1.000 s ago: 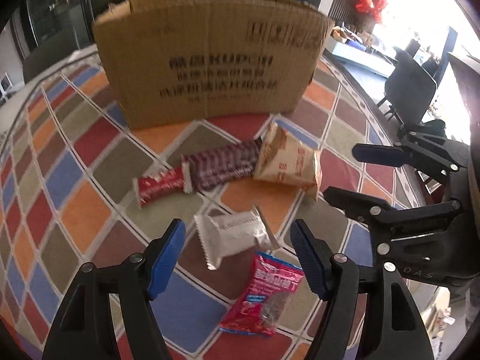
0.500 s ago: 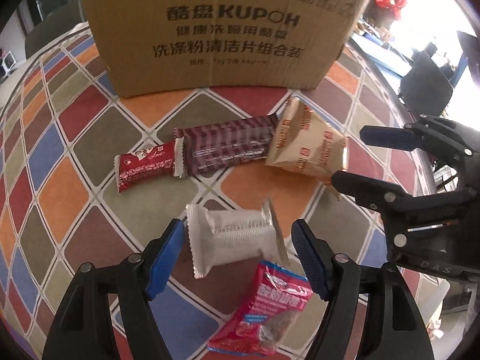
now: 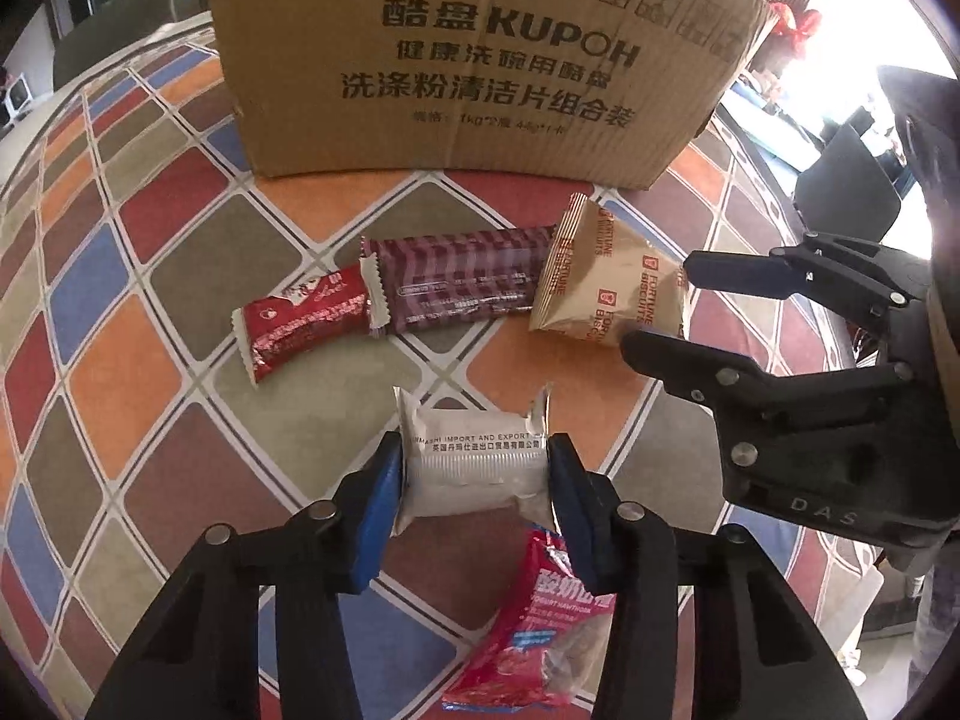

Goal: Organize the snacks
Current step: 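Grasp the white biscuit packet with the left tool while the right tool grasps the Fortune Biscuits packet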

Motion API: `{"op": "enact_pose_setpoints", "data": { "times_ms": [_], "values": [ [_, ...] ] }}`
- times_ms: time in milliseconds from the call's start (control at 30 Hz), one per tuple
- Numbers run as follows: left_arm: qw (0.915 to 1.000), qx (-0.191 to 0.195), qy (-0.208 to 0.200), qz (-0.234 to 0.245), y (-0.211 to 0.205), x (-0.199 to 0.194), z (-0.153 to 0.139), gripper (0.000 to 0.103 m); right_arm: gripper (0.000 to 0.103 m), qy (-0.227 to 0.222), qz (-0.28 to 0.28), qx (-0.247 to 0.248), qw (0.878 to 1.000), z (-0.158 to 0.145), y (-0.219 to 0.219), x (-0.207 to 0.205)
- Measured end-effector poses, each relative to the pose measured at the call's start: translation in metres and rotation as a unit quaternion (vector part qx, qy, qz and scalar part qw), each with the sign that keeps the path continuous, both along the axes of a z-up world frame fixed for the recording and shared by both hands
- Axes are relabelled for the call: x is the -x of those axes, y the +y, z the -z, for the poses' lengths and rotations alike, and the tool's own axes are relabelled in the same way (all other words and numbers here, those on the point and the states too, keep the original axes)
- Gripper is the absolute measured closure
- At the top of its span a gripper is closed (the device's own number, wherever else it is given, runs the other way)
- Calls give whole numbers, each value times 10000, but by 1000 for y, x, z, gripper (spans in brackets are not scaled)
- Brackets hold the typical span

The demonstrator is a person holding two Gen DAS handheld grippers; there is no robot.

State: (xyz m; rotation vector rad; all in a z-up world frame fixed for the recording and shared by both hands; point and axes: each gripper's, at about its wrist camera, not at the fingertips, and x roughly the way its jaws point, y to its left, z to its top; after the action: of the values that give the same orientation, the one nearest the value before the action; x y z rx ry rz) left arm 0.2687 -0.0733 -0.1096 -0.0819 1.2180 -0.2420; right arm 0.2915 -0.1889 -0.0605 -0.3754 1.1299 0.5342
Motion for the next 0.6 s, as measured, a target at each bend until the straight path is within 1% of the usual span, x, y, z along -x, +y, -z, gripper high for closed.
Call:
{"op": "enact_pose_setpoints", "data": {
  "times_ms": [167,200,233,300,333,467,567,600],
  "values": [
    [9999,32,-106,-65,14,2,-7,56,47,-162,-139,196,9996,-3,10,-1],
    [9999,44,-121,-74,15,2,-9,56,45,-204,-212,297,9991,-3,13,-1],
    [9999,59,-137,-88,15,1,-11,56,39,-237,-337,448,9981,-3,17,-1],
    [9998,82,-157,-108,18,1,-12,56,38,-347,-461,640,9963,-3,24,-2],
    [9998,95,-165,-115,21,1,-14,56,38,-322,-511,703,9957,-2,27,-3],
    [9997,101,-189,-114,25,3,-15,56,38,-143,-536,691,9961,3,33,-8],
    [9997,95,-218,-98,28,7,-17,56,38,-116,-522,756,9957,6,34,-8],
    [9997,84,-228,-87,25,7,-16,56,40,-98,-504,765,9957,7,34,-7]
  ]
}}
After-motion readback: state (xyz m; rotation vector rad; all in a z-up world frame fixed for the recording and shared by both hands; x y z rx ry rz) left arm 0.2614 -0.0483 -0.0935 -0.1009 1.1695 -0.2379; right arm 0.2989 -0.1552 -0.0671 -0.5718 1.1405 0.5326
